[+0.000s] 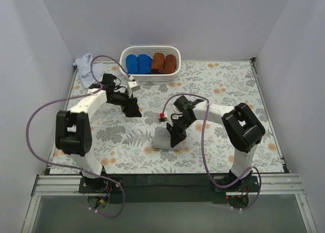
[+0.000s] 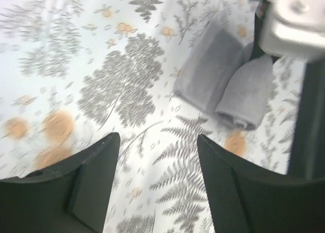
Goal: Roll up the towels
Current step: Roll the towel
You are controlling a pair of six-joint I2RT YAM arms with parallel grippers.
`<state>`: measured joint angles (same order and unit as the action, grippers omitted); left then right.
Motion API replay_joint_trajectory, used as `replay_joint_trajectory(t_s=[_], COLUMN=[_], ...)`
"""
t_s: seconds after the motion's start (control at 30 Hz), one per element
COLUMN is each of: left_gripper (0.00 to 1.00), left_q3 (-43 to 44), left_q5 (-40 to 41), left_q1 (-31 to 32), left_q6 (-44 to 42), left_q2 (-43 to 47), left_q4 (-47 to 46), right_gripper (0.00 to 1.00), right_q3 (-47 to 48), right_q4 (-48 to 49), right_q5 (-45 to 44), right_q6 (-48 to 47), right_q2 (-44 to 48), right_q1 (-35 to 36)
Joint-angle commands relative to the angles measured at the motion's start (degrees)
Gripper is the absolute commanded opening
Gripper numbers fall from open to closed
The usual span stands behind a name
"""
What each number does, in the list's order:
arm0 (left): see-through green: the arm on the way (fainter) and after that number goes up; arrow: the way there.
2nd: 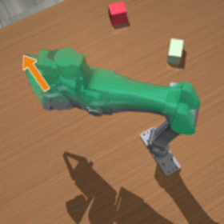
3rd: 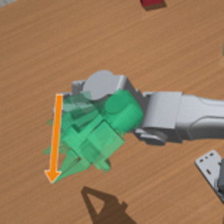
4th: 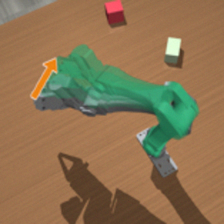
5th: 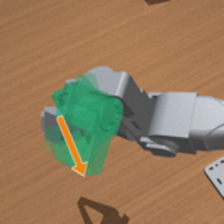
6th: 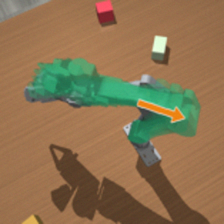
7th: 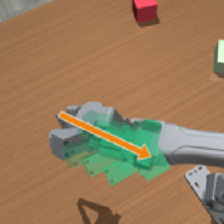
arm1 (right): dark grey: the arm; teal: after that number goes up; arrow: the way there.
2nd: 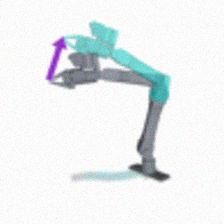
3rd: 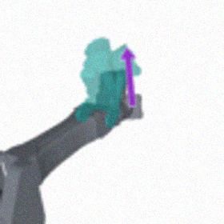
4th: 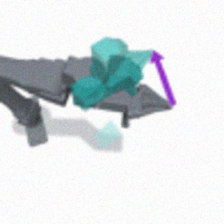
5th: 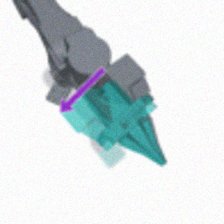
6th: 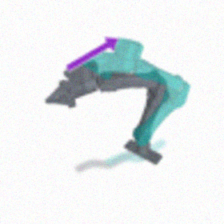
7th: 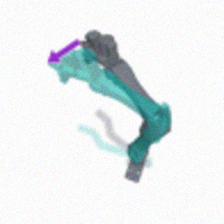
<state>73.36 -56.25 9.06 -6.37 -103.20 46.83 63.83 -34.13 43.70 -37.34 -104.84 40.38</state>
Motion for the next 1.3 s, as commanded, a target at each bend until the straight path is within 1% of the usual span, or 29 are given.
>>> replay_joint_trajectory(t_s=[0.0, 0.07, 0.1, 0.17, 0.2, 0.23, 0.27, 0.3, 0.37, 0.4, 0.47, 0.6, 0.77, 0.8, 0.9, 1.0, 1.03, 1.1, 1.13, 1.17, 1.2, 1.27], left_gripper=[0.60, 0.62, 0.63, 0.63, 0.63, 0.71, 0.74, 0.76, 0.78, 0.78, 0.78, 0.79, 0.76, 0.75, 0.73, 0.67, 0.59, 0.47, 0.41, 0.30, 0.26, 0.20], left_q3=[-9.27, -14.54, -19.26, -23.94, -28.93, -31.07, -33.44, -35.37, -39.25, -39.96, -41.28, -42.25, -41.99, -42.07, -43.12, -42.26, -41.73, -40.32, -38.14, -37.16, -36.11, -33.21], left_q5=[7.02, 10.52, 15.42, 22.11, 24.93, 30.18, 31.97, 33.64, 37.60, 38.83, 40.42, 41.75, 42.45, 43.67, 46.83, 47.11, 46.33, 44.74, 43.52, 43.24, 42.89, 41.22], left_q1=[1.48, 3.58, 7.42, 13.15, 18.92, 21.50, 23.88, 27.73, 31.61, 35.03, 37.60, 42.78, 45.60, 46.30, 46.84, 46.93, 46.84, 46.84, 46.84, 46.84, 46.84, 46.93], left_q6=[0.31, -1.26, -2.49, -4.08, -4.96, -6.10, -6.46, -7.16, -9.88, -10.76, -13.13, -16.12, -18.50, -19.72, -22.36, -22.28, -21.50, -20.18, -18.00, -16.93, -15.79, -12.37], left_q2=[16.91, 22.84, 28.35, 33.56, 38.20, 40.42, 42.36, 45.16, 46.24, 45.98, 45.11, 40.46, 33.25, 30.19, 25.35, 22.70, 22.43, 21.38, 20.94, 20.41, 19.36, 18.56], left_q4=[-11.65, -15.52, -16.58, -20.26, -21.68, -23.43, -27.19, -28.71, -32.22, -33.11, -36.00, -41.81, -48.21, -48.84, -52.88, -53.07, -52.55, -48.60, -47.11, -42.48, -40.43, -34.91], right_gripper=[0.01, 0.01, 0.01, 0.01, 0.01, 0.01, 0.01, 0.01, 0.01, 0.01, 0.01, 0.01, 0.01, 0.01, 0.01, 0.01, 0.01, 0.06, 0.12, 0.16, 0.26, 0.36], right_q3=[2.34, 4.89, 5.59, 6.83, 7.00, 7.27, 7.44, 7.97, 8.50, 9.11, 9.90, 10.70, 12.28, 12.37, 12.81, 12.81, 12.81, 13.42, 13.94, 14.56, 15.61, 16.67], right_q4=[-8.66, -10.68, -13.30, -14.65, -15.69, -16.14, -16.40, -16.93, -17.55, -18.16, -19.04, -20.45, -21.42, -21.59, -21.77, -21.94, -21.94, -21.77, -21.77, -21.86, -21.86, -21.86], right_q5=[8.93, 12.17, 13.15, 16.22, 17.02, 17.73, 18.25, 19.04, 20.01, 20.37, 21.07, 21.69, 21.34, 21.16, 20.72, 20.37, 20.20, 19.32, 18.79, 18.00, 17.65, 15.99], right_q6=[0.78, -0.62, -1.32, -3.52, -4.22, -4.75, -5.63, -5.90, -6.69, -6.86, -7.65, -8.97, -9.50, -9.50, -9.24, -9.15, -9.15, -8.19, -7.23, -6.43, -4.60, -3.09], right_q2=[-4.23, -7.82, -8.97, -12.31, -13.19, -14.85, -15.65, -16.36, -18.38, -19.08, -20.93, -22.78, -24.18, -24.27, -24.89, -24.98, -24.80, -24.63, -24.63, -24.45, -24.36, -23.14], right_q1=[-3.01, -3.99, -4.78, -5.57, -6.36, -6.80, -7.15, -7.94, -8.65, -9.44, -9.88, -10.32, -10.32, -10.32, -10.41, -10.32, -10.41, -10.41, -10.50, -10.58, -11.28, -12.34])
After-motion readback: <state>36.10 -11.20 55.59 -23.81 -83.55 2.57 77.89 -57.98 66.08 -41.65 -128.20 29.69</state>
